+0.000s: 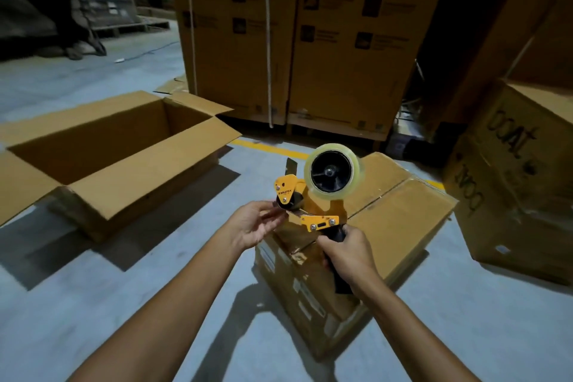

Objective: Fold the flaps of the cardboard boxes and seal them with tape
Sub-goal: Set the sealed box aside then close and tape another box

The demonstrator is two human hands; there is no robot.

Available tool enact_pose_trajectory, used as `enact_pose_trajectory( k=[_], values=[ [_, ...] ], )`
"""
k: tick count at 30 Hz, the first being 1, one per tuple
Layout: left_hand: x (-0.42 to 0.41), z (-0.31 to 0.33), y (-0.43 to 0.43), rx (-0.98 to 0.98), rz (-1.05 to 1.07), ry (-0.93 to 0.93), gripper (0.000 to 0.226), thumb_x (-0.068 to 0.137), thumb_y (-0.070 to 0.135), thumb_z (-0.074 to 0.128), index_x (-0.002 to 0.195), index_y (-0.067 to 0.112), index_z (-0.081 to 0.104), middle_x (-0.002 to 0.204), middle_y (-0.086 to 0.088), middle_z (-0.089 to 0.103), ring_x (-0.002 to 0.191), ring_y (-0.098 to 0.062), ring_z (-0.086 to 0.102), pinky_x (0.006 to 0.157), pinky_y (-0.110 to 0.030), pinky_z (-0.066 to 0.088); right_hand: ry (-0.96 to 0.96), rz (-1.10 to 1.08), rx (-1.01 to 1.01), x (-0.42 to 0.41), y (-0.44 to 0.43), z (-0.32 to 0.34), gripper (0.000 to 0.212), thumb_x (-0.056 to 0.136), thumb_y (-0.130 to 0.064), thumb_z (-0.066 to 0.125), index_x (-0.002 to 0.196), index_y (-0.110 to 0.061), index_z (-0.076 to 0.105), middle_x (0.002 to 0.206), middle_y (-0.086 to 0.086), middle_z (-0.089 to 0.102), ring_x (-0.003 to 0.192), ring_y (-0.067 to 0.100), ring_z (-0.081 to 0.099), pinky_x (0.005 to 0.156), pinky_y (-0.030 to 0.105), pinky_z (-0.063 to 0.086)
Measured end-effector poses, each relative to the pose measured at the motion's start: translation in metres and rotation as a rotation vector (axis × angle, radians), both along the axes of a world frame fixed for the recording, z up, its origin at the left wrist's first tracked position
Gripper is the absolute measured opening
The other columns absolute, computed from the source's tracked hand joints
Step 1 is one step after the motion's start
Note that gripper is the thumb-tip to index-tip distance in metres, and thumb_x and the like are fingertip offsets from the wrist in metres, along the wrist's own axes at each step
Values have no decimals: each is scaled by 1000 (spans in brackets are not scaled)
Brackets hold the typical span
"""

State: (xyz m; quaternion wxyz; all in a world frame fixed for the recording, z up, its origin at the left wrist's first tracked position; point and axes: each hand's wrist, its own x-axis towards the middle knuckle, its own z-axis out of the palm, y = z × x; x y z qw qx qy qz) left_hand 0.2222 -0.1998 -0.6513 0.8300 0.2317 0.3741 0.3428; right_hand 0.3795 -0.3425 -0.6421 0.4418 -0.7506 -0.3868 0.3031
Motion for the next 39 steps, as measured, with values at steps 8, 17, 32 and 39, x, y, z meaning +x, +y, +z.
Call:
enact_pose_trajectory(
  k=[8,17,32,39],
  values=[
    [-22,5,47,471,-229,616,34,96,-13,42,87,0,72,79,-16,72,58,-18,71,50,-22,56,-206,45,-42,-9,27,-7,14,81,-24,72,81,-13,63,72,7,70,69,30,70,62,47,57],
    [-24,-14,98,727,-279,818,36,92,-11,53,66,6,72,62,-10,69,53,-16,61,47,-22,46,-336,59,-73,-24,62,-22,19,85,-26,71,77,-19,55,71,-3,57,61,14,52,49,28,34],
    [-25,-79,111,571,-336,768,33,92,-13,51,78,7,73,68,-12,62,54,-17,55,51,-25,48,-321,89,-181,-18,73,-44,16,86,-30,71,86,-17,62,79,3,68,72,21,67,63,40,56],
    [-15,-83,89,789,105,726,24,92,-3,57,87,13,74,82,-3,71,78,-22,64,65,-29,50,-192,166,-232,-12,81,-32,18,85,-14,75,90,0,66,67,12,74,58,25,73,62,48,63]
  ],
)
